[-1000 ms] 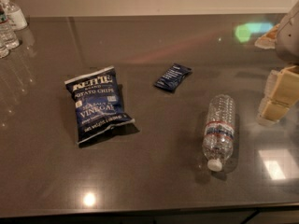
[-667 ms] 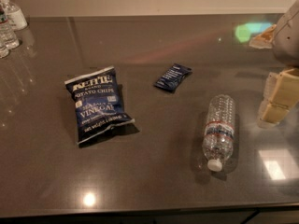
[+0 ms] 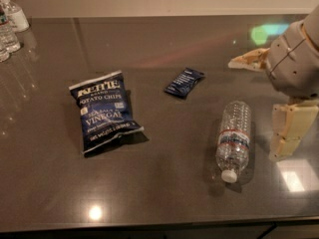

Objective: Place water bottle upright

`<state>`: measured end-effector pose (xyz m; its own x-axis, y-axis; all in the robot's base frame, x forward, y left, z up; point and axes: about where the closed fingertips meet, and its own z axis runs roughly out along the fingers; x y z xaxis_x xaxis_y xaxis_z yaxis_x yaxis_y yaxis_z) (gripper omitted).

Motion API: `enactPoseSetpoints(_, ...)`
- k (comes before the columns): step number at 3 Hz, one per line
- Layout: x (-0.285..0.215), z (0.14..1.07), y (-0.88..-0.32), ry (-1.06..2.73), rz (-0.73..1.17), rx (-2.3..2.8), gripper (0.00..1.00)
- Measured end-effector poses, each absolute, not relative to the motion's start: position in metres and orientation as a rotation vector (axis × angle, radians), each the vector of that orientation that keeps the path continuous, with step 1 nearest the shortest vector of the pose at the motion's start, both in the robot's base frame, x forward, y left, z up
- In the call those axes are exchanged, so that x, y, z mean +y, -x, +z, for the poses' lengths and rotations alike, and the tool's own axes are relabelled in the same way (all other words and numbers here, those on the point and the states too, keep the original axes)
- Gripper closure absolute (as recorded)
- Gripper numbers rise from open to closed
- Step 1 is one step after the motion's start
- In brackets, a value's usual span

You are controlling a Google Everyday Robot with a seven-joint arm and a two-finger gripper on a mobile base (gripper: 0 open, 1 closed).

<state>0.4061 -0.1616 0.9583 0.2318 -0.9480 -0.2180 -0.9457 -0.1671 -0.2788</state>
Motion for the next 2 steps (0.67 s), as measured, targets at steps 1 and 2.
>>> enactPoseSetpoints(1,-0.145,0.942,-0.394,2.332,0.030,1.524,0.00)
enactPoseSetpoints(2,-0.134,0.928,-0.389,2.484,0.061,1.296,0.00)
